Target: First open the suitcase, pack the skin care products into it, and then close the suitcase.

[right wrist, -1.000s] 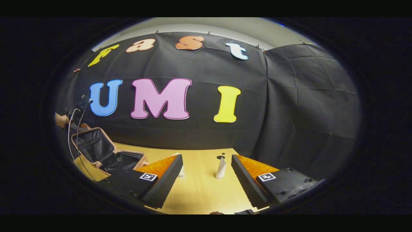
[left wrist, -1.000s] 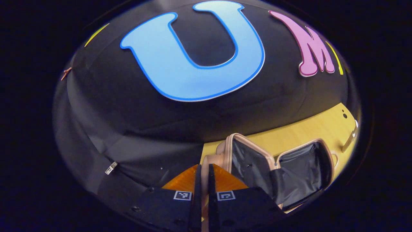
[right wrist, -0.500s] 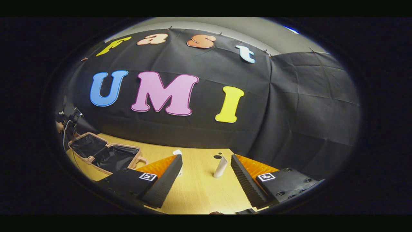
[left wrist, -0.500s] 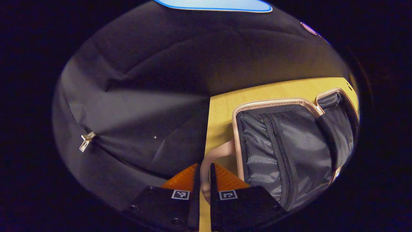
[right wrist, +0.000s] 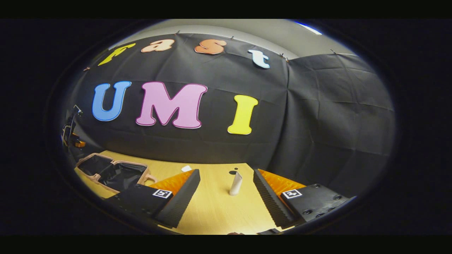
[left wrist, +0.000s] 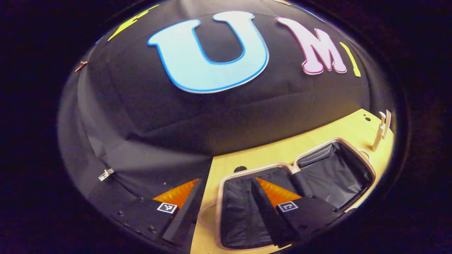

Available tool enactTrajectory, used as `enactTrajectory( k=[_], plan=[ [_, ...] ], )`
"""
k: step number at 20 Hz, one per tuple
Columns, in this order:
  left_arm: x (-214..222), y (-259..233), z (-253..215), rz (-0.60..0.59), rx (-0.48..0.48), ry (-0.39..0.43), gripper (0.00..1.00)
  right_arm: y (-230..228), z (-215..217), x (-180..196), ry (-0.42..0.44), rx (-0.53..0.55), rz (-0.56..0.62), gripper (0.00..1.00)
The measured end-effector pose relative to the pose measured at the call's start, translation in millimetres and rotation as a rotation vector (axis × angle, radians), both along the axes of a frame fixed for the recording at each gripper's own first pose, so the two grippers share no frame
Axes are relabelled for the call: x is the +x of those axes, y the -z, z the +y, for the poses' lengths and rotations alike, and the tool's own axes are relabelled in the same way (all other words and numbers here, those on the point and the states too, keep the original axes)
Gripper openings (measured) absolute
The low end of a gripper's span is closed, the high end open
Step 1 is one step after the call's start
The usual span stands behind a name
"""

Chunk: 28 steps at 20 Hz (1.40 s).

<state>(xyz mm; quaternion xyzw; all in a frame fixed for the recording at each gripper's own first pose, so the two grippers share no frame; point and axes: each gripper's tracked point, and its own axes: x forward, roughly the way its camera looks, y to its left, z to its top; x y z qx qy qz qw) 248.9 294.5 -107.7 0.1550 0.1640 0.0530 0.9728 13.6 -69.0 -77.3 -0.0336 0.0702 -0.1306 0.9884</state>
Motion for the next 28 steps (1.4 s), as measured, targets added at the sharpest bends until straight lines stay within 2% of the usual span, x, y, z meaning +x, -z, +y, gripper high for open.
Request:
enactTrajectory(
  k=[1, 3, 8, 15, 19, 21, 24, 28],
  plan=[
    [0.8, -8.8, -30.8, -0.045, -0.01, 0.032, 0.93, 4.8, -5.4, 2.8, -0.002, -0.002, 0.004, 0.96],
    [-0.7, -15.0, -98.0, -0.103, -0.073, 0.096, 0.96, 12.5, -14.6, 12.2, -0.018, 0.003, 0.012, 0.97],
    [-8.5, -1.9, -264.3, -0.166, -0.306, 0.186, 0.97, 36.5, -45.3, 39.4, -0.07, 0.005, 0.033, 0.97],
    [-6.5, 41.9, -443.6, -0.149, -0.43, 0.317, 0.98, 75.3, -84.8, 79.1, -0.119, 0.026, 0.063, 0.97],
    [-2.4, 90.5, -524.5, -0.114, -0.493, 0.429, 0.97, 114.1, -93.5, 75.3, -0.14, 0.031, 0.112, 0.97],
    [2.7, 122.0, -547.0, -0.061, -0.478, 0.418, 0.97, 136.5, -94.2, 66.8, -0.15, 0.048, 0.149, 0.98],
    [33.6, 148.7, -562.9, -0.062, -0.421, 0.363, 0.98, 157.7, -101.8, 61.2, -0.151, 0.053, 0.188, 0.97],
    [64.9, 162.7, -588.2, -0.054, -0.414, 0.375, 0.98, 174.8, -116.9, 67.1, -0.106, 0.114, 0.22, 0.97]
  ],
)
